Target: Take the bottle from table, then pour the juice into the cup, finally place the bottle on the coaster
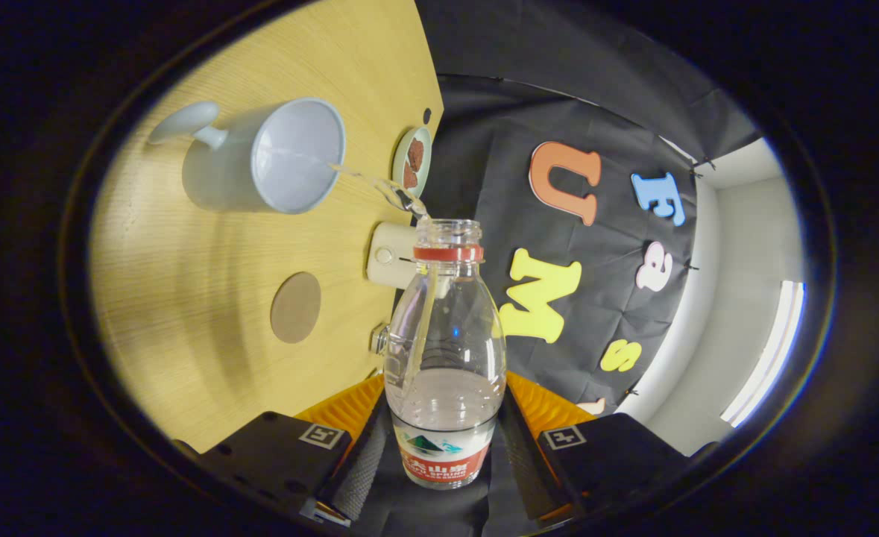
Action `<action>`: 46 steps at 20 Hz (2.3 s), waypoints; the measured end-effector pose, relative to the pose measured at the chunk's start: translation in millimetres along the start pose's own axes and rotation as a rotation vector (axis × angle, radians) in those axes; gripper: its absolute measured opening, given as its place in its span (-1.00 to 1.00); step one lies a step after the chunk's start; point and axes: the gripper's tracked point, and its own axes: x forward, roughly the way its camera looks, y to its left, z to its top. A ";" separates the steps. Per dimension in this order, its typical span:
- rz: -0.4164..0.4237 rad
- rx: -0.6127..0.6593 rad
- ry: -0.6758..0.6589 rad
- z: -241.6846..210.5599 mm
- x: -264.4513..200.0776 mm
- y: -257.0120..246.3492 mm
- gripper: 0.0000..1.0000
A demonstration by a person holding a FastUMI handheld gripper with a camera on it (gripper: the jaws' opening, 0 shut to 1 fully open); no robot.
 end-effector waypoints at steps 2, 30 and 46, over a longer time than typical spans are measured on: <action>-0.004 -0.004 -0.002 -1.1 0.1 -0.8 0.64; -0.049 -0.089 0.020 -2.1 -0.9 -19.0 0.63; -0.085 -0.164 0.009 4.3 -3.9 -34.2 0.63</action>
